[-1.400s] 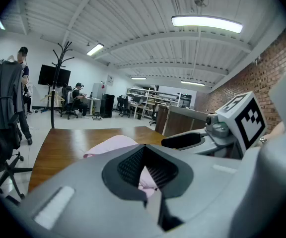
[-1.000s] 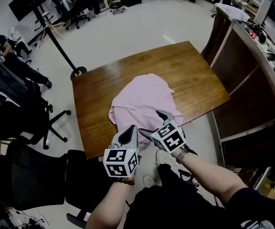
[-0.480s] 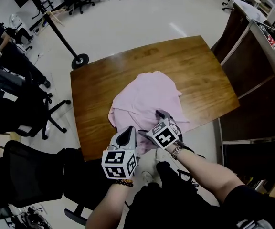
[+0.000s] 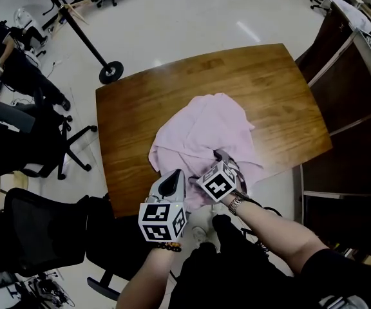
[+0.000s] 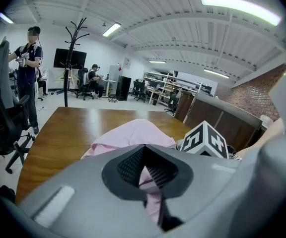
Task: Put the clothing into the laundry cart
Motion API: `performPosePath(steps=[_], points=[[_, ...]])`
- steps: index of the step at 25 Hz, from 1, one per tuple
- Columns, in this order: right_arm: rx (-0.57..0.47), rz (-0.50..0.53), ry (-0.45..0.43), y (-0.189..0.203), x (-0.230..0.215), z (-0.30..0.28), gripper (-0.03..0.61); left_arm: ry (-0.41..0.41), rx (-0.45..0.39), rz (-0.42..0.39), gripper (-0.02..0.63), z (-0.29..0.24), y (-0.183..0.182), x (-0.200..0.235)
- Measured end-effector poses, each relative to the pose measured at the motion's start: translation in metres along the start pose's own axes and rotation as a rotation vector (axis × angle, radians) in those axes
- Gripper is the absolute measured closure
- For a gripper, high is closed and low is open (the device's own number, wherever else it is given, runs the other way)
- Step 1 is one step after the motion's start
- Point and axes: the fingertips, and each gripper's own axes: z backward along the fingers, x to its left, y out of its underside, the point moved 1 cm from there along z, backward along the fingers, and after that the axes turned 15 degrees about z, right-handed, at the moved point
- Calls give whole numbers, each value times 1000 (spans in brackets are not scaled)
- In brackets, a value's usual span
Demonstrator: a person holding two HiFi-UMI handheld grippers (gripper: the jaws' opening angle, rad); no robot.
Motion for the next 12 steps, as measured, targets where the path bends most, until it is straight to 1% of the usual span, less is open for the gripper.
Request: performPosePath(steps=[4,10,12], points=[[-8,-10,4,4,0,-15,71,-3,7,5,615,-8,7,11],[22,-39,13,4,-4,-18,155,-1,11,11,615,-10,8,17],[27,-46,16,2,-4,-17,192,1,10,11,615,-8,7,18]])
